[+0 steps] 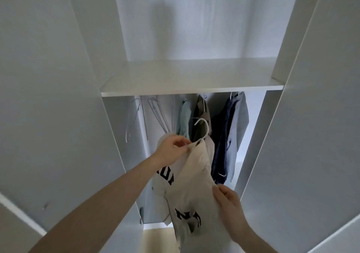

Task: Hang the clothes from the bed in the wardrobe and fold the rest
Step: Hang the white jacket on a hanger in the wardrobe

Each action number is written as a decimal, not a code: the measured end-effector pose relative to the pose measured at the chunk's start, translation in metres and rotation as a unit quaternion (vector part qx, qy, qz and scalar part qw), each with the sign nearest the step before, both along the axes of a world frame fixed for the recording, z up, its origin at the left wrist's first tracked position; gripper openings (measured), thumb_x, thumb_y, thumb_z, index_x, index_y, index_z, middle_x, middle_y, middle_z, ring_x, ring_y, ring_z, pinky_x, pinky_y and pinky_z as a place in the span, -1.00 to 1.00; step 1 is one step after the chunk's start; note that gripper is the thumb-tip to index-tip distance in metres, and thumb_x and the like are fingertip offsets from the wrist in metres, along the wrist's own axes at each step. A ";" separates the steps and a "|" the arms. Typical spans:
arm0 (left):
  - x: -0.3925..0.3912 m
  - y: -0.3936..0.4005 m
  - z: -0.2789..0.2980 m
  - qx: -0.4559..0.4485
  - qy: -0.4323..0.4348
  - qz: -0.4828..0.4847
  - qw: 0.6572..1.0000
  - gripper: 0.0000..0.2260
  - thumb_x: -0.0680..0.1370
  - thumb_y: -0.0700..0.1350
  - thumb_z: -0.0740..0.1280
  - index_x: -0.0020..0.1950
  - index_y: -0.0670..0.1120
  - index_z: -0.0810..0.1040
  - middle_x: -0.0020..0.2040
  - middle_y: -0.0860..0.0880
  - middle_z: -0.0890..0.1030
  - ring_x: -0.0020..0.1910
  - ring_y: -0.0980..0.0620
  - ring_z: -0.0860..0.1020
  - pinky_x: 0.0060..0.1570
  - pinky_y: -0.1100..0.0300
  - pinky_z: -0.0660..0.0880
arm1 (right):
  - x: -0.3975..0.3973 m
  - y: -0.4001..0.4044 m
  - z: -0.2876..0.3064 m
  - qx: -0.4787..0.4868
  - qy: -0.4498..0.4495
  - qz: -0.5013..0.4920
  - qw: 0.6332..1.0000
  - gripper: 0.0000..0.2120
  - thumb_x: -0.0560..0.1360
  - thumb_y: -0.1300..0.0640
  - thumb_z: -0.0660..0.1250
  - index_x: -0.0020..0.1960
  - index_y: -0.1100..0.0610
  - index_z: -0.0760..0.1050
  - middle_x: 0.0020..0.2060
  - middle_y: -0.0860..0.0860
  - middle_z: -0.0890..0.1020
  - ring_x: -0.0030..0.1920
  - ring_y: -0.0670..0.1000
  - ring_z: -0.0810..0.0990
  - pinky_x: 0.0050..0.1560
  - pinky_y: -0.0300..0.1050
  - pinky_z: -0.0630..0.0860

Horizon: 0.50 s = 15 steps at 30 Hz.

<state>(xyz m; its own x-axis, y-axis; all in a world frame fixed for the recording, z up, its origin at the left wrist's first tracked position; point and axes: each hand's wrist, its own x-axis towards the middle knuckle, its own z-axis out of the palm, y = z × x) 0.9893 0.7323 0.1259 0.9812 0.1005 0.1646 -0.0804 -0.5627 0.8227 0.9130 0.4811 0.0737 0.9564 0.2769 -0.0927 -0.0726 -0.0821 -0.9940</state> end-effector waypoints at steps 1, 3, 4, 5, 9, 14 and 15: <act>0.006 0.000 -0.007 0.001 0.004 -0.001 1.000 -0.95 0.57 -0.01 0.47 -0.01 0.15 0.68 -0.01 0.17 0.58 0.02 0.17 0.60 0.18 0.13 0.58 | 0.001 0.006 -0.005 0.008 0.008 -0.008 1.000 -0.61 0.67 0.20 0.30 -0.25 0.32 0.25 -0.32 0.12 0.29 -0.25 0.08 0.25 -0.20 -0.05 0.18; 0.015 0.000 -0.020 -0.006 0.008 0.007 1.000 -0.94 0.56 -0.03 0.48 -0.03 0.15 0.66 -0.04 0.23 0.60 0.01 0.17 0.63 0.18 0.12 0.60 | 0.002 0.019 -0.013 0.020 0.021 -0.023 0.999 -0.60 0.67 0.20 0.30 -0.23 0.36 0.23 -0.31 0.12 0.29 -0.24 0.09 0.24 -0.18 -0.03 0.19; 0.017 0.002 -0.025 -0.004 0.004 0.013 1.000 -0.89 0.56 -0.04 0.48 -0.06 0.19 0.64 -0.08 0.26 0.61 -0.01 0.19 0.63 0.16 0.14 0.59 | 0.003 0.023 -0.016 0.016 0.020 -0.030 0.999 -0.60 0.67 0.19 0.30 -0.22 0.37 0.24 -0.31 0.12 0.29 -0.24 0.10 0.23 -0.18 -0.02 0.18; 0.020 0.005 -0.028 0.003 -0.001 0.018 1.000 -0.85 0.55 -0.05 0.49 -0.09 0.23 0.63 -0.12 0.30 0.61 -0.04 0.23 0.62 0.13 0.18 0.58 | 0.004 0.029 -0.018 0.010 0.011 -0.036 0.999 -0.59 0.67 0.18 0.30 -0.23 0.37 0.25 -0.31 0.11 0.28 -0.25 0.09 0.23 -0.20 -0.03 0.19; 0.030 0.017 -0.035 0.039 -0.012 0.013 0.999 -0.92 0.54 -0.04 0.50 -0.02 0.15 0.72 -0.15 0.28 0.62 -0.09 0.26 0.63 0.08 0.21 0.58 | 0.014 0.046 -0.020 -0.046 -0.039 -0.052 0.997 -0.64 0.69 0.13 0.26 -0.18 0.34 0.34 -0.38 0.02 0.30 -0.33 0.01 0.26 -0.39 -0.24 0.22; 0.029 0.009 -0.030 0.065 0.008 -0.085 0.994 -0.86 0.49 0.00 0.42 -0.01 0.08 0.75 -0.16 0.23 0.70 -0.11 0.21 0.67 0.01 0.17 0.62 | 0.036 0.062 -0.019 -0.072 -0.020 -0.046 0.996 -0.77 0.71 0.04 0.21 0.33 -0.16 0.44 -0.29 -0.04 0.58 -0.41 -0.12 0.46 -0.36 -0.32 0.43; 0.028 0.008 -0.027 0.038 0.014 -0.100 0.994 -0.90 0.49 -0.03 0.45 -0.04 0.08 0.74 -0.17 0.27 0.68 -0.12 0.24 0.67 -0.03 0.24 0.60 | 0.042 0.064 -0.018 -0.066 -0.019 -0.040 0.997 -0.70 0.71 0.05 0.20 0.42 -0.17 0.39 -0.15 -0.05 0.66 -0.29 -0.13 0.58 -0.20 -0.29 0.54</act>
